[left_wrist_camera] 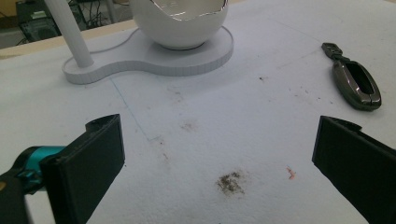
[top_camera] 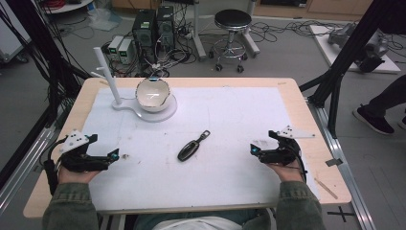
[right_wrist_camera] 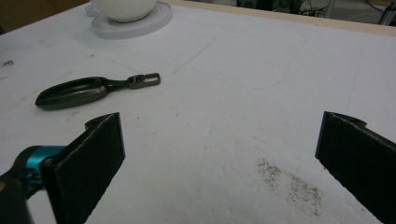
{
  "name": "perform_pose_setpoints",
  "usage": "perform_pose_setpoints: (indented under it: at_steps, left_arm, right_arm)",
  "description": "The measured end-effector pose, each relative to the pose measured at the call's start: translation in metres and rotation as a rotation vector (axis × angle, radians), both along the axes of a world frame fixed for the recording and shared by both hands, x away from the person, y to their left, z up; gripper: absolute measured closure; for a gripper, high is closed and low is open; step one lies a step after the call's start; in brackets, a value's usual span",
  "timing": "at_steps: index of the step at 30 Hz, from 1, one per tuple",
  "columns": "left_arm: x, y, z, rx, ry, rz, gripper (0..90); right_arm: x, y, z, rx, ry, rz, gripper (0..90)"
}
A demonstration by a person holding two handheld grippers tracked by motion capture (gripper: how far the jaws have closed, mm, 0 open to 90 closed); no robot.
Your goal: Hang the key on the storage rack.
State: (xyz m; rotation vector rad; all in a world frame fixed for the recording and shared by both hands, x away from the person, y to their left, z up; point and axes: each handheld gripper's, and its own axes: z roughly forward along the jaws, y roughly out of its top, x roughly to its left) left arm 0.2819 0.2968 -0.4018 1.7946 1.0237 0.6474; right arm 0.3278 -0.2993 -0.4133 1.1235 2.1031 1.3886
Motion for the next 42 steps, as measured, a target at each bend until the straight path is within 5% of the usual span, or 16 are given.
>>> perform_pose_setpoints:
  at_steps: [24,42]
  left_arm:
    - [0.003,-0.003,-0.004,0.015,0.040,-0.011,2.9]
    - [0.016,-0.016,0.002,0.011,0.070,-0.044,2.9]
  right_arm:
    - [0.000,0.002,0.000,0.003,0.012,0.010,0.3]
    - [0.001,0.008,-0.003,-0.044,0.020,0.014,0.4]
